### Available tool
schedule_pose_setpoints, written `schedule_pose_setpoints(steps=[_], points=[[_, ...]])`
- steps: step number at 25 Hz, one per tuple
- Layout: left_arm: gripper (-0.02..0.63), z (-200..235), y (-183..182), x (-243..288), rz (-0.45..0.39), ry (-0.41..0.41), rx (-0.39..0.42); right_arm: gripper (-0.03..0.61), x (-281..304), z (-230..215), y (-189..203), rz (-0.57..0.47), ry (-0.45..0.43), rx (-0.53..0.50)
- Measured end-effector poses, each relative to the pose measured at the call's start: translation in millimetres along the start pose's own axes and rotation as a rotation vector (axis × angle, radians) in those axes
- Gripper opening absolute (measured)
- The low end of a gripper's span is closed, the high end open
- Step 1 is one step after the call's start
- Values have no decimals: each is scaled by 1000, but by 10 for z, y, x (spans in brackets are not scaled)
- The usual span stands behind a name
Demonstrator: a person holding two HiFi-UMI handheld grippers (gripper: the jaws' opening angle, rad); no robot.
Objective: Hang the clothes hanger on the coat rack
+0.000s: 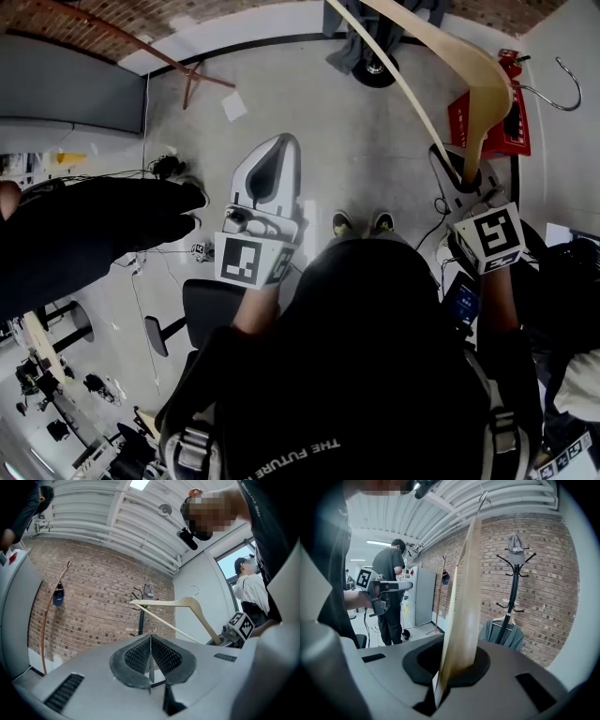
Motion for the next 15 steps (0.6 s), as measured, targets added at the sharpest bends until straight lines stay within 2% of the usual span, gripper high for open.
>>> schedule_pose_setpoints(steps=[7,15], points=[[23,232,32,31,22,16,9,21,198,115,-133,9,0,-13],[23,269,83,473,33,30,50,21,429,-240,-100,-2,8,-8]])
Point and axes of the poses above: the fingertips, and each gripper's own axes: x forward along the fingers, z to its left, y out of its underside, the point moved 10 cm from there along -x, backward along the fingers, and after that the axes turned 7 degrees about z, right-handed, at the moved point
